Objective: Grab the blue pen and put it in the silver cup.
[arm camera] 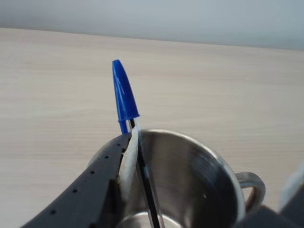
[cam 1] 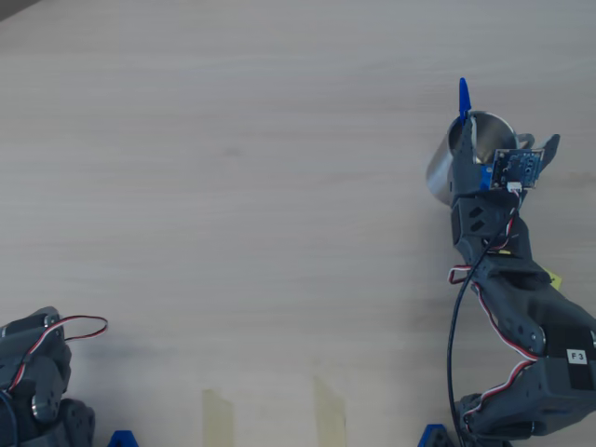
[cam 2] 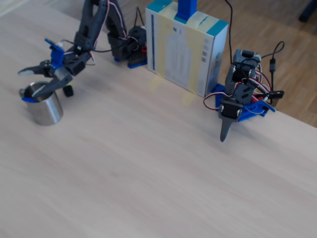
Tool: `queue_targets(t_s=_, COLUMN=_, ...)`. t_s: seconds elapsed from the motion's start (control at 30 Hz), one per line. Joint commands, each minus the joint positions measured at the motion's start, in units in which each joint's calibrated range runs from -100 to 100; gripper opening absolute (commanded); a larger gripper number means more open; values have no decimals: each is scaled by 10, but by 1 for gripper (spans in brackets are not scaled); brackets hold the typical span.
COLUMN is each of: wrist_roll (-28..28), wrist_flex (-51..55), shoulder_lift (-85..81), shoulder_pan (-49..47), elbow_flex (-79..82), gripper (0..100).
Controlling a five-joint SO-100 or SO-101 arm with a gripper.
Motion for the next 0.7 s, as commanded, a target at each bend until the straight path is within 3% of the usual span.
queue_targets(t_s=0.0, wrist_roll=-4, wrist_flex=2, shoulder_lift=-28, shoulder_pan=0, elbow_flex=-2, gripper=48)
queue_targets(t_s=0.67, wrist_roll=-4, wrist_flex=9, shoulder_lift=-72, shoulder_pan=-8, elbow_flex=16, gripper=48)
